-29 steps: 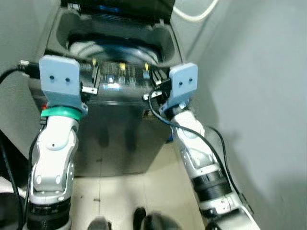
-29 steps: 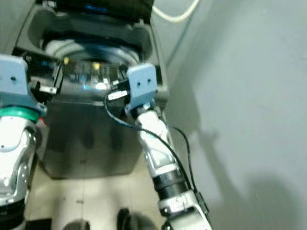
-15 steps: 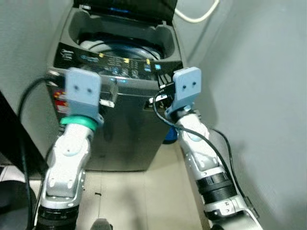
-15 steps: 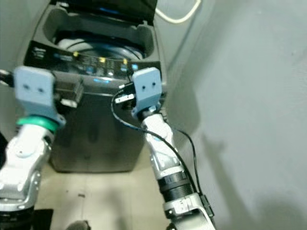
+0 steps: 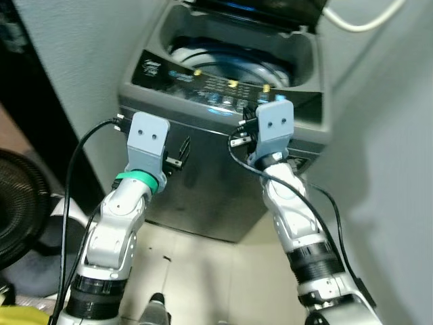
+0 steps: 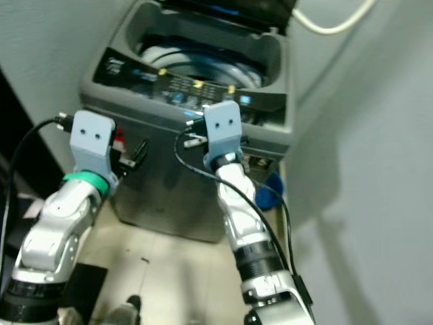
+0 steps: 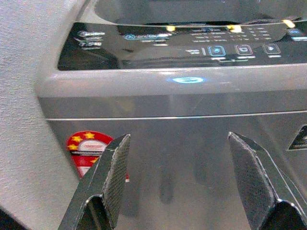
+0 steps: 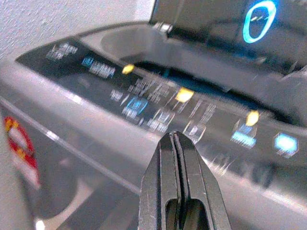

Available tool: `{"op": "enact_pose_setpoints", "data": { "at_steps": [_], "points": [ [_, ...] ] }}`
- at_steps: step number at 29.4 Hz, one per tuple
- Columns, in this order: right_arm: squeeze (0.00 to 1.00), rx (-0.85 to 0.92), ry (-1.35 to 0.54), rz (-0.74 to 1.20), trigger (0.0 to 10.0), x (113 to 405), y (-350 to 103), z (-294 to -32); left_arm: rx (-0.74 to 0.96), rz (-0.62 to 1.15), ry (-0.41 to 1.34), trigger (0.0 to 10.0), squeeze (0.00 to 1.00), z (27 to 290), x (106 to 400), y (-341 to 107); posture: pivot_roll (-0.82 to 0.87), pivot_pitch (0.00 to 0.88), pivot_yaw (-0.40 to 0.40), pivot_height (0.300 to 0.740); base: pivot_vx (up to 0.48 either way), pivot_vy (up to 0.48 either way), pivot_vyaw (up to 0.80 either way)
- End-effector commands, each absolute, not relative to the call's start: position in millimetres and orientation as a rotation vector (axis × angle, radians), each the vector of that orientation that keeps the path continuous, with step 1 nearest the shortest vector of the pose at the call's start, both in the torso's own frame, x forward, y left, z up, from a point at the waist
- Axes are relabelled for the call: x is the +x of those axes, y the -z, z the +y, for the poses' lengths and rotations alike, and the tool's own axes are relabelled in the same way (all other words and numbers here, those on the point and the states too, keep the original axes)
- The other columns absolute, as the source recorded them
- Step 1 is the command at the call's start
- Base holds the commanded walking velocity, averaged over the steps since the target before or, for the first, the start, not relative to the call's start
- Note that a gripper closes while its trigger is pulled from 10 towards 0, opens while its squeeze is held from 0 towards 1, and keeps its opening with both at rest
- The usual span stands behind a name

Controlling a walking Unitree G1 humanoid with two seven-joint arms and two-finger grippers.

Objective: Clothes washing

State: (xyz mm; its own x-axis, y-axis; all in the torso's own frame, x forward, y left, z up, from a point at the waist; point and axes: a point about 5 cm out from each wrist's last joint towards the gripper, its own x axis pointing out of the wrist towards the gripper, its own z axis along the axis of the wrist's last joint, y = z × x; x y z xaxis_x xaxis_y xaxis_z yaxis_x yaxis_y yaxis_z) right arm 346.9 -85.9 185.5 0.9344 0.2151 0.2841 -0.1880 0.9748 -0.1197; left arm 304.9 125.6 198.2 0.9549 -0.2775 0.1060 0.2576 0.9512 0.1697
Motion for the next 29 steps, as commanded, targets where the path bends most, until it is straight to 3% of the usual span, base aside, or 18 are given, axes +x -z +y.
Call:
{"op": "enact_pose_setpoints", "data": {
  "at_steps": [1,8,29],
  "points": [
    [0.0,-0.081,-0.193,-0.29,10.0,346.9,-182.0,-88.9,0.16,-0.158,0.285,10.0,0.0,122.9,300.9,-202.2,0.15,0.025,-0.08,0.74,0.0,0.0,0.8],
    [0.0,-0.033,-0.285,-0.343,10.0,347.4,-195.4,-64.8,0.158,-0.198,0.173,10.0,0.0,148.2,291.3,-212.0,0.19,0.043,-0.08,0.74,0.0,0.0,0.8],
    [0.0,-0.013,-0.289,-0.379,10.0,346.6,-201.8,-64.6,0.157,-0.24,0.167,10.0,0.0,146.6,293.0,-222.2,0.22,0.05,-0.082,0.74,0.0,0.0,0.8]
  ]
}}
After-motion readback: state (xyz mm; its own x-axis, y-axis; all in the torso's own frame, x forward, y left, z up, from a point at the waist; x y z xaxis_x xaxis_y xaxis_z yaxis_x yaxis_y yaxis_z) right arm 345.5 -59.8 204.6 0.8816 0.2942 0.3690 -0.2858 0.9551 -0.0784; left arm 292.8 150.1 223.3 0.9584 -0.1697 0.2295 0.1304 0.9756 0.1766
